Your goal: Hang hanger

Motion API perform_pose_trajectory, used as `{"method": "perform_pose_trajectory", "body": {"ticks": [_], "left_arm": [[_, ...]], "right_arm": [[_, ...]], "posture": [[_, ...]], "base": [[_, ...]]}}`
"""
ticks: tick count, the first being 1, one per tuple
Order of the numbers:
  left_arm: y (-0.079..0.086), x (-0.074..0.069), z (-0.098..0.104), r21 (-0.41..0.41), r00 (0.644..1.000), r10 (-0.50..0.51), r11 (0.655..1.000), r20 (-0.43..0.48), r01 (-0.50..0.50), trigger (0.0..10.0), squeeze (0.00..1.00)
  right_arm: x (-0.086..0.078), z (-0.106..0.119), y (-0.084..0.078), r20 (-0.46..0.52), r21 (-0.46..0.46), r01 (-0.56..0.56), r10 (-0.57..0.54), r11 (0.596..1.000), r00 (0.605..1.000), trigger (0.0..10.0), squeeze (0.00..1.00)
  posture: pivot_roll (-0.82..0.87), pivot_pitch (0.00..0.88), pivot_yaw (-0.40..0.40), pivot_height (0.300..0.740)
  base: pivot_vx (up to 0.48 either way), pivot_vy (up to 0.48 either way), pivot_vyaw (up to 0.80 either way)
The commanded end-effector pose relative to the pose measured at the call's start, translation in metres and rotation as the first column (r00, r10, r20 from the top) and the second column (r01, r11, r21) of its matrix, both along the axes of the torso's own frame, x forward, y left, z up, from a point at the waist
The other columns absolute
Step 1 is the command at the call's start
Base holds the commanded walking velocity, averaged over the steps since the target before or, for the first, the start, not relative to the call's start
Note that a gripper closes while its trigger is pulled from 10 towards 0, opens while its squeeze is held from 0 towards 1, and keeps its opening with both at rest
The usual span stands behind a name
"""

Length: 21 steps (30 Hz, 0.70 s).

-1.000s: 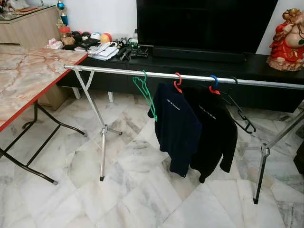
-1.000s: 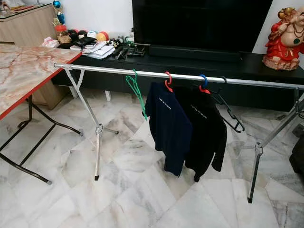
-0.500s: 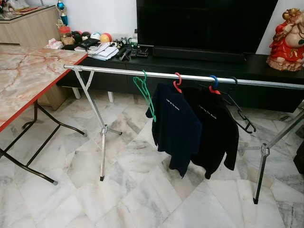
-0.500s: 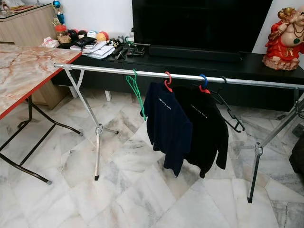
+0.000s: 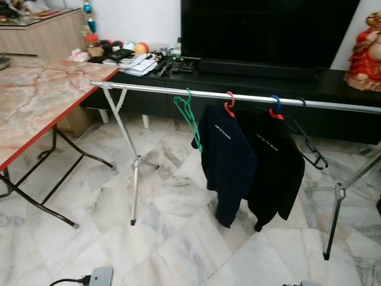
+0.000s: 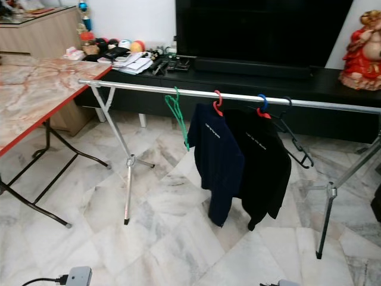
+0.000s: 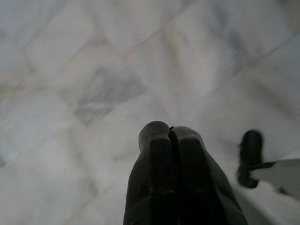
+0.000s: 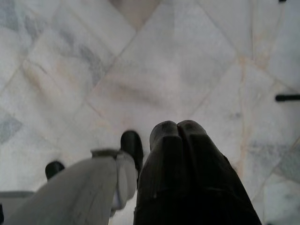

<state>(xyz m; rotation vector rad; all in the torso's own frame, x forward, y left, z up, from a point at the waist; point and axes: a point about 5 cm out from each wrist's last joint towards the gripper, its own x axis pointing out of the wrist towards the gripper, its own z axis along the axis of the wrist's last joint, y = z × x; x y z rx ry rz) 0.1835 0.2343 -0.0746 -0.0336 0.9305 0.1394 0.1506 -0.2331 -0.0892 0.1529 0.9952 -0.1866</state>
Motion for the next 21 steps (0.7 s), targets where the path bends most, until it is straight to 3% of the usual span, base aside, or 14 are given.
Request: {"method": "perform_pose_trajectory", "body": {"ticks": [1, 7, 13, 21], "left_arm": [[0.002, -0.009, -0.004, 0.003, 0.999, 0.01, 1.0, -0.036, -0.01, 10.0, 0.0], [0.003, -0.01, -0.004, 0.019, 0.999, 0.012, 1.0, -0.05, -0.011, 10.0, 0.0], [0.014, -0.019, -0.006, -0.015, 0.978, 0.207, 0.978, -0.041, -0.208, 10.0, 0.0], [0.01, -0.022, -0.008, -0.01, 0.982, 0.179, 0.984, -0.058, -0.18, 10.0, 0.0]], "right_arm": [[-0.003, -0.002, 0.002, -0.01, 0.007, 0.014, -0.014, 1.0, 1.0, 10.0, 0.0], [-0.003, -0.003, 0.006, -0.01, 0.018, 0.015, -0.014, 1.0, 1.0, 10.0, 0.0], [-0.007, -0.001, -0.005, -0.015, -0.007, -0.03, 0.03, 1.0, 0.999, 10.0, 0.0], [-0.001, 0.003, -0.011, 0.007, -0.024, -0.066, 0.066, 0.998, 0.998, 10.0, 0.0]], "posture": [[0.0, 0.043, -0.014, 0.74], [0.0, 0.044, -0.011, 0.74], [0.01, 0.044, -0.03, 0.74], [0.0, 0.044, -0.037, 0.74]], "base": [[0.0, 0.0, 0.0], [0.0, 0.0, 0.0], [0.0, 0.0, 0.0], [0.0, 0.0, 0.0]]}}
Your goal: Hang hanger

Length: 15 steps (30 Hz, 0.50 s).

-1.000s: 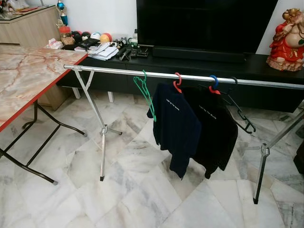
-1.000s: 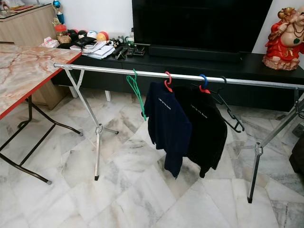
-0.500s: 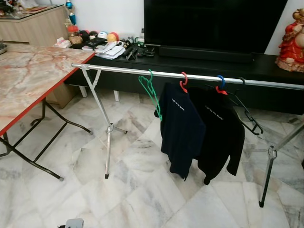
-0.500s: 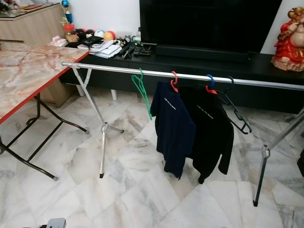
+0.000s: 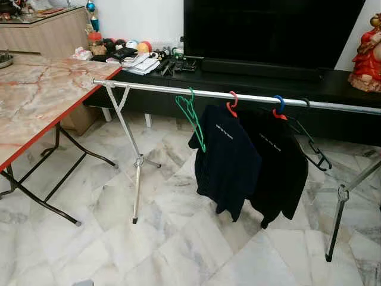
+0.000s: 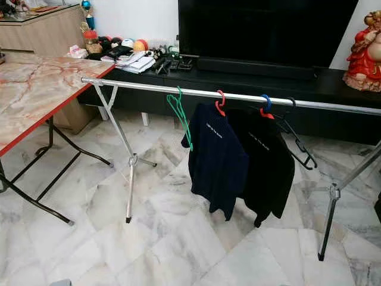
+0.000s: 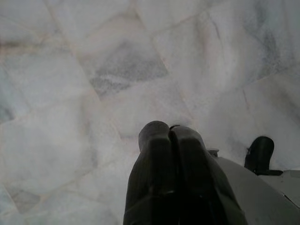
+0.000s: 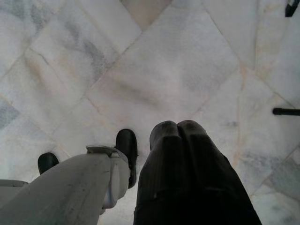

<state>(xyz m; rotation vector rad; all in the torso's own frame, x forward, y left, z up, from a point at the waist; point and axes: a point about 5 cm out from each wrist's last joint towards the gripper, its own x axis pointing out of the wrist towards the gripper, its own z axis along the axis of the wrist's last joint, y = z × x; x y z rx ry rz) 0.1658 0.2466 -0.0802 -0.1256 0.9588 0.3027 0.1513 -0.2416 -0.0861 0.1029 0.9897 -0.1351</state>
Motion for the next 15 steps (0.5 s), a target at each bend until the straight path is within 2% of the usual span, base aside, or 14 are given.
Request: {"method": "perform_pose_trajectory", "body": {"ticks": [1, 3, 9, 13, 15], "left_arm": [[-0.003, -0.001, -0.002, -0.004, 1.0, -0.007, 1.0, -0.028, 0.007, 10.0, 0.0], [-0.003, -0.001, -0.002, -0.003, 1.0, -0.01, 1.0, -0.029, 0.01, 10.0, 0.0], [-0.004, 0.008, 0.002, 0.006, 0.998, -0.059, 0.998, -0.01, 0.059, 10.0, 0.0], [-0.002, 0.008, 0.002, 0.012, 0.998, -0.057, 0.998, -0.012, 0.057, 10.0, 0.0], [-0.002, 0.008, 0.003, 0.025, 0.998, -0.07, 0.997, -0.011, 0.07, 10.0, 0.0]], "right_arm": [[0.001, 0.001, -0.002, 0.008, -0.001, 0.002, -0.002, 1.0, 1.0, 10.0, 0.0], [0.002, 0.001, -0.001, 0.01, 0.001, 0.0, 0.0, 1.0, 1.0, 10.0, 0.0], [0.002, -0.004, 0.019, -0.001, 0.023, -0.02, 0.02, 1.0, 1.0, 10.0, 0.0], [0.0, -0.005, 0.021, -0.005, 0.029, -0.016, 0.016, 0.999, 1.0, 10.0, 0.0], [-0.004, -0.006, 0.017, -0.009, 0.026, -0.011, 0.011, 1.0, 1.0, 10.0, 0.0]], "posture": [[0.0, 0.044, -0.037, 0.74], [0.0, 0.045, -0.036, 0.74], [0.01, 0.049, -0.026, 0.74], [0.0, 0.046, -0.019, 0.74], [0.0, 0.042, -0.018, 0.74]], "base": [[0.0, 0.0, 0.0], [0.0, 0.0, 0.0], [0.0, 0.0, 0.0], [0.0, 0.0, 0.0], [0.0, 0.0, 0.0]]}}
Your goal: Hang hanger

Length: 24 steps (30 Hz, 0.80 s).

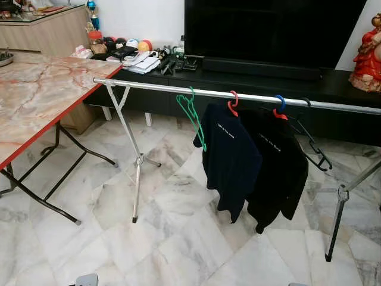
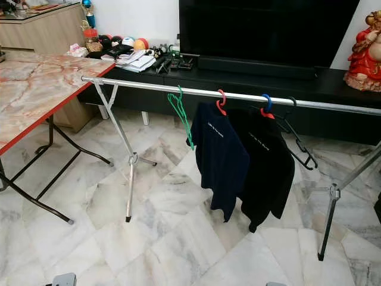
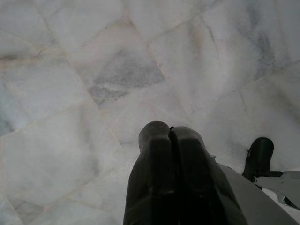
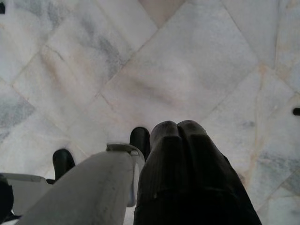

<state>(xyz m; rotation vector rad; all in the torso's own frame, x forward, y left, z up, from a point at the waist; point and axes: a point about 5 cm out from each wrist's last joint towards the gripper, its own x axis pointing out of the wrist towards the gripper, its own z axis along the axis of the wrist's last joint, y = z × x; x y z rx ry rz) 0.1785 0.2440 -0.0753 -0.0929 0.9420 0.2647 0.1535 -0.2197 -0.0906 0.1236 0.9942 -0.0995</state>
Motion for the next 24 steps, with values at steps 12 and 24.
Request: {"method": "perform_pose_trajectory", "body": {"ticks": [12, 24], "left_arm": [[0.001, -0.006, -0.002, 0.009, 1.0, -0.007, 1.0, -0.018, 0.008, 10.0, 0.0], [0.003, -0.006, -0.002, 0.013, 1.0, -0.016, 1.0, -0.016, 0.016, 10.0, 0.0]], "right_arm": [[-0.024, 0.003, -0.041, -0.024, -0.04, 0.055, -0.056, 0.998, 0.998, 10.0, 0.0], [0.01, 0.002, 0.009, 0.013, -0.002, 0.013, -0.013, 1.0, 1.0, 10.0, 0.0]], "posture": [[0.0, 0.022, -0.014, 0.74], [-0.01, 0.017, -0.008, 0.74]], "base": [[0.0, 0.0, 0.0], [0.319, 0.0, 0.0]]}}
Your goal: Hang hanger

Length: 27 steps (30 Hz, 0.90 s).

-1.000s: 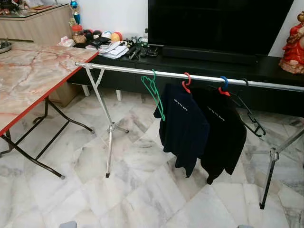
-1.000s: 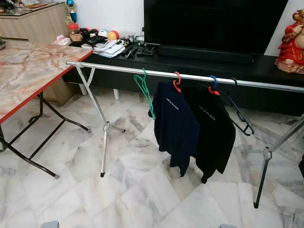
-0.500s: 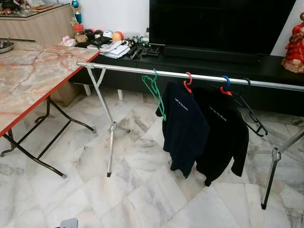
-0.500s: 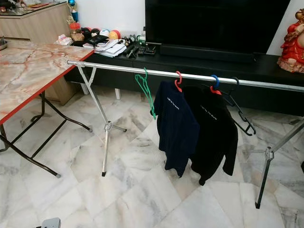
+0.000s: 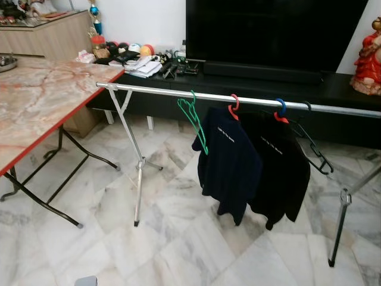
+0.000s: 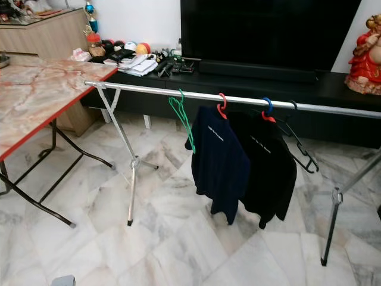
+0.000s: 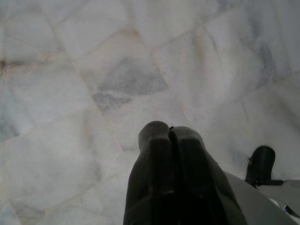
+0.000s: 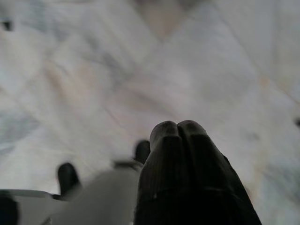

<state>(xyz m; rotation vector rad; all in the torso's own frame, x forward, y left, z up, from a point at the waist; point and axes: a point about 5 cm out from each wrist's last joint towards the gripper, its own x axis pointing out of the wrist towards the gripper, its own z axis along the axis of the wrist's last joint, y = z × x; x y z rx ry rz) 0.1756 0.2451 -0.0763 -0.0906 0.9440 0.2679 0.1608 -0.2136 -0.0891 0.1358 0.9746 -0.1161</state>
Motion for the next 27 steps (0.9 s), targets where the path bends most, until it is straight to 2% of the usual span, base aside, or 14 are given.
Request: {"method": "perform_pose_trajectory", "body": {"ticks": [1, 8, 12, 14, 15, 23, 27], "left_arm": [[0.001, -0.003, -0.001, 0.009, 1.0, -0.018, 1.0, -0.012, 0.018, 10.0, 0.0], [0.002, 0.0, 0.0, 0.008, 1.0, -0.016, 1.0, -0.007, 0.016, 10.0, 0.0], [0.002, 0.001, 0.001, 0.008, 1.0, -0.014, 1.0, -0.005, 0.014, 10.0, 0.0], [0.002, 0.002, 0.001, 0.007, 1.0, -0.012, 1.0, -0.004, 0.012, 10.0, 0.0], [0.002, 0.002, 0.002, 0.007, 1.0, -0.012, 1.0, -0.004, 0.012, 10.0, 0.0], [0.003, 0.004, 0.003, 0.011, 1.0, -0.017, 1.0, -0.002, 0.017, 10.0, 0.0], [0.003, 0.006, 0.004, 0.008, 1.0, -0.027, 1.0, 0.004, 0.027, 10.0, 0.0]], "right_arm": [[0.008, 0.001, 0.008, 0.003, 0.001, -0.007, 0.007, 1.0, 1.0, 10.0, 0.0], [0.026, 0.008, 0.015, 0.035, 0.01, -0.002, 0.001, 1.0, 0.999, 10.0, 0.0], [0.036, 0.011, 0.026, 0.048, 0.019, -0.002, 0.001, 1.0, 0.999, 10.0, 0.0], [0.026, 0.009, 0.01, 0.037, 0.009, 0.012, -0.012, 1.0, 0.999, 10.0, 0.0], [0.025, 0.009, 0.007, 0.036, 0.007, 0.015, -0.015, 1.0, 0.999, 10.0, 0.0], [0.024, 0.009, 0.004, 0.041, 0.018, 0.027, -0.028, 0.999, 0.999, 10.0, 0.0], [0.024, 0.009, 0.004, 0.045, 0.023, 0.039, -0.04, 0.999, 0.998, 10.0, 0.0]], "posture": [[-0.01, 0.022, -0.008, 0.74], [-0.01, 0.033, -0.007, 0.74], [0.0, 0.036, -0.006, 0.74], [0.0, 0.035, -0.004, 0.74], [0.0, 0.036, -0.003, 0.74], [0.0, 0.036, 0.001, 0.74], [0.01, 0.033, 0.007, 0.74]], "base": [[0.36, 0.0, 0.0], [0.365, 0.0, 0.0], [0.369, 0.0, 0.0], [0.371, 0.0, 0.0], [0.371, 0.0, 0.0], [0.337, 0.0, 0.0], [0.0, 0.0, 0.0]]}}
